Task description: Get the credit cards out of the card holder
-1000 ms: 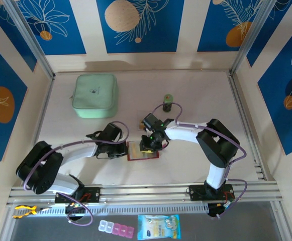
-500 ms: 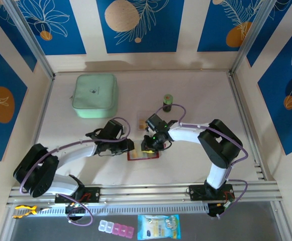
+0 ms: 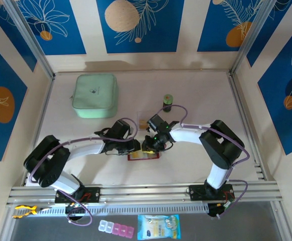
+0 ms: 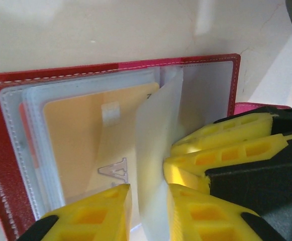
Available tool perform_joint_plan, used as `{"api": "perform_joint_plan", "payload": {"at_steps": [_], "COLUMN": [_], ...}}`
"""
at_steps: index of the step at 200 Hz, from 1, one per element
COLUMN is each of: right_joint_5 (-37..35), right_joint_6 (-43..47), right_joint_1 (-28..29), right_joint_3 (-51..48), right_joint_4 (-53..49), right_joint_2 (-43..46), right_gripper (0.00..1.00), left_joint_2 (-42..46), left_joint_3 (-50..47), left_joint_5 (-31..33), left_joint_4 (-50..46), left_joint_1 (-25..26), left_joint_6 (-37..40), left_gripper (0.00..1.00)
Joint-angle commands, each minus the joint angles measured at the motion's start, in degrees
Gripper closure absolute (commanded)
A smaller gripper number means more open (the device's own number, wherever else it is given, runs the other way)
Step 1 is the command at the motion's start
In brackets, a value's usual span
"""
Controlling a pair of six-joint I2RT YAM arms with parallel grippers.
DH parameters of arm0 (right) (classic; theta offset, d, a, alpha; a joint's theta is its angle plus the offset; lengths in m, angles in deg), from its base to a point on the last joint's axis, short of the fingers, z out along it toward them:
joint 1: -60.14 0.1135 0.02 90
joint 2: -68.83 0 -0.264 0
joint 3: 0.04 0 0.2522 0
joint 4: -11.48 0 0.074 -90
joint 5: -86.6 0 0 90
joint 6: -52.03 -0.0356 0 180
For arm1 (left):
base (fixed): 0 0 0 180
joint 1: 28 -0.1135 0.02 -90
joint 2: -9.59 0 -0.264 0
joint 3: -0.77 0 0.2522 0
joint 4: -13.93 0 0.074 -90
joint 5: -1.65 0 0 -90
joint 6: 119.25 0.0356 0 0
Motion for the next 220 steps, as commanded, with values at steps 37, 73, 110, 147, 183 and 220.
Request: {"api": "perform_joint_plan", "payload": {"at_steps": [37, 73, 110, 147, 183, 220], "right_joint_5": [-1.90, -1.69, 0.15, 1.77, 2.25, 2.04], "right_joint_6": [-0.08, 0.74, 1.10, 0.23, 0.91, 1.53], "right_joint_1": [-1.05, -3.51, -6.51, -8.79, -10.15, -11.64], "right_joint_3": [-2.15, -3.68, -6.78, -10.17, -11.59, -12.32], "right_joint_4": [-2.82, -3.21, -2.51, -0.77, -1.77, -4.30], "right_joint_2": [8.45, 12.11, 15.79, 19.76, 21.80, 25.19], "right_gripper": [0.75, 0.75, 0.75, 0.75, 0.75, 0.74], "left_joint_2": [-1.06, -3.28, -6.09, -9.52, -11.92, -14.26], "left_joint_3": [4.96, 8.22, 11.25, 14.62, 17.19, 20.07], "left_joint_5": [0.06, 0.37, 0.61, 0.56, 0.51, -0.13], "left_joint_4": [-2.02, -4.08, -5.07, -5.94, -6.33, -6.02], "left_joint_1": [1.18, 2.42, 3.90, 5.32, 6.20, 6.69], "left_joint_6": [0.07, 0.68, 0.72, 0.92, 1.05, 1.16], "left_gripper": [0.79, 0.84, 0.88, 0.89, 0.85, 0.79]}}
